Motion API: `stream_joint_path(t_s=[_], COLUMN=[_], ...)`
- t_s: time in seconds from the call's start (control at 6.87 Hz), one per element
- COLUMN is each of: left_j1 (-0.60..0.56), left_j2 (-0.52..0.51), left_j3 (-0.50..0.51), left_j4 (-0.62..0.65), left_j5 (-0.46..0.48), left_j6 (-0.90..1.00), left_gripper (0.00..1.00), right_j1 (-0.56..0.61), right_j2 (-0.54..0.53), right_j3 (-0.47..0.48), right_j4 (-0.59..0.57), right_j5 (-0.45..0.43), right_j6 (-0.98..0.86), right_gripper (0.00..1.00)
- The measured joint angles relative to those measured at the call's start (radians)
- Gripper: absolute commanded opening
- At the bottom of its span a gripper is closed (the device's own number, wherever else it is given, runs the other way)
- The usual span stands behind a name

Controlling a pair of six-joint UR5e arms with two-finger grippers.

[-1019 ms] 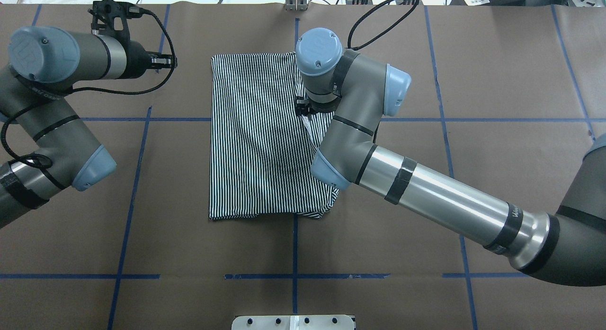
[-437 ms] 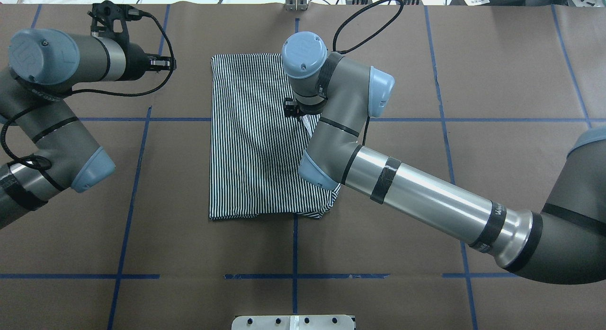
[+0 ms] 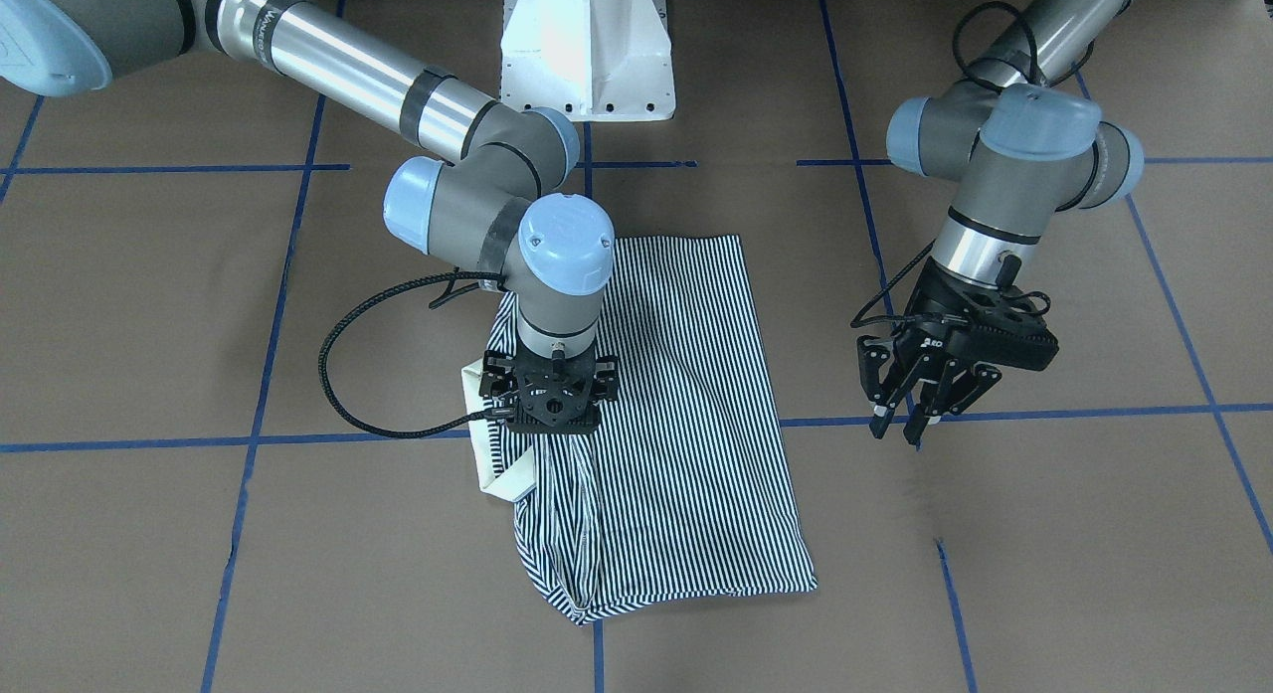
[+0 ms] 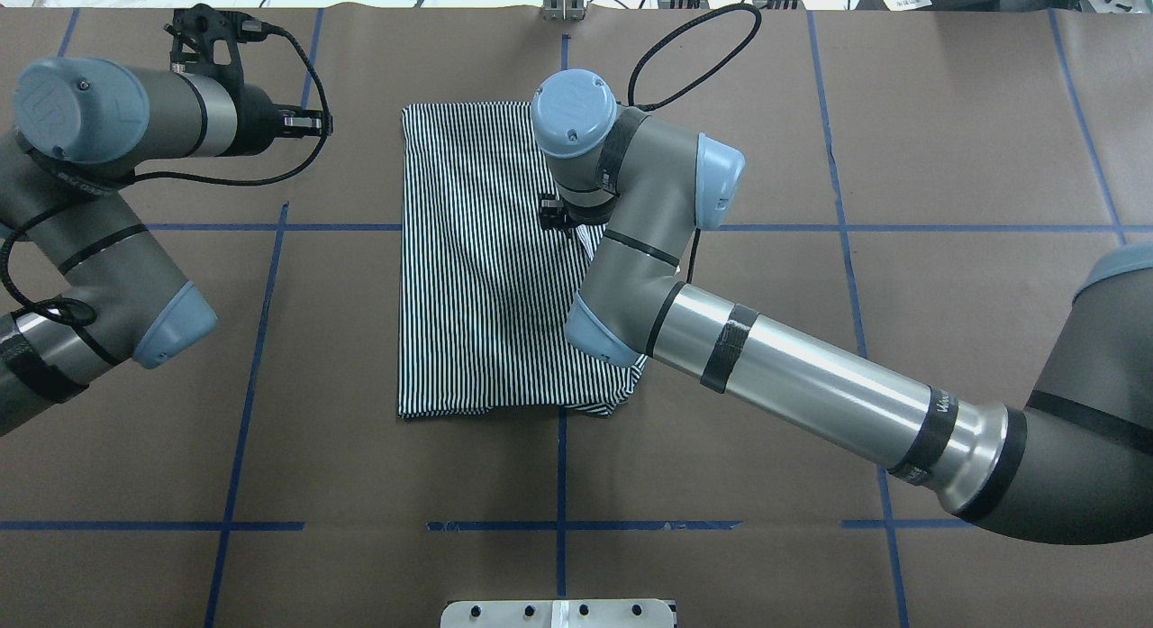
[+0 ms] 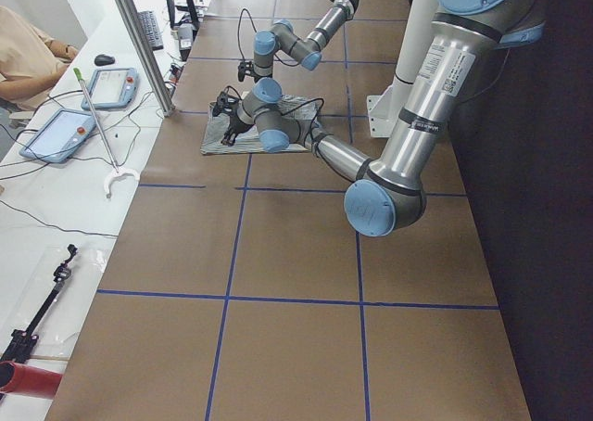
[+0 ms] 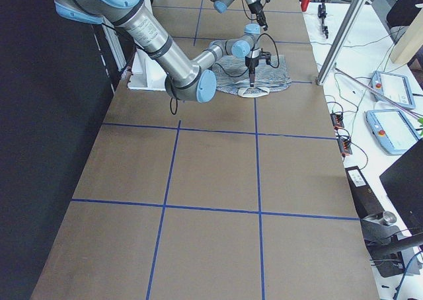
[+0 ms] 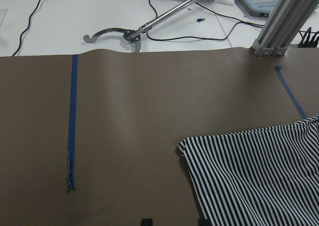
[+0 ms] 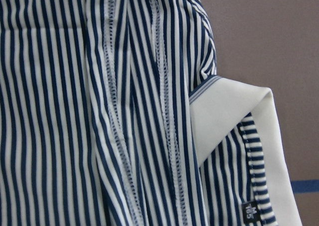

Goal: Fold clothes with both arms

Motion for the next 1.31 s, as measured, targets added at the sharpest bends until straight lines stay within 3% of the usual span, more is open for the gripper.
stream_joint_path(t_s=[0.87, 1.31], left_j1=[-0.001, -0.001], left_j2=[0.007, 0.015], left_j3=[-0.012, -0.027], left_j4=[0.0, 0.003], left_j5=[-0.001, -0.001], left_j6=[0.0, 0.0], left_gripper=[0.42, 0.42], right_j1=[0.05, 0.077], right_j2=[-0.052, -0.071], right_j3=[0.004, 0.056], right_j4=[-0.003, -0.007], right_j5=[0.006, 0.023], right_j6=[-0.095, -0.097], right_gripper=[1.0, 1.0])
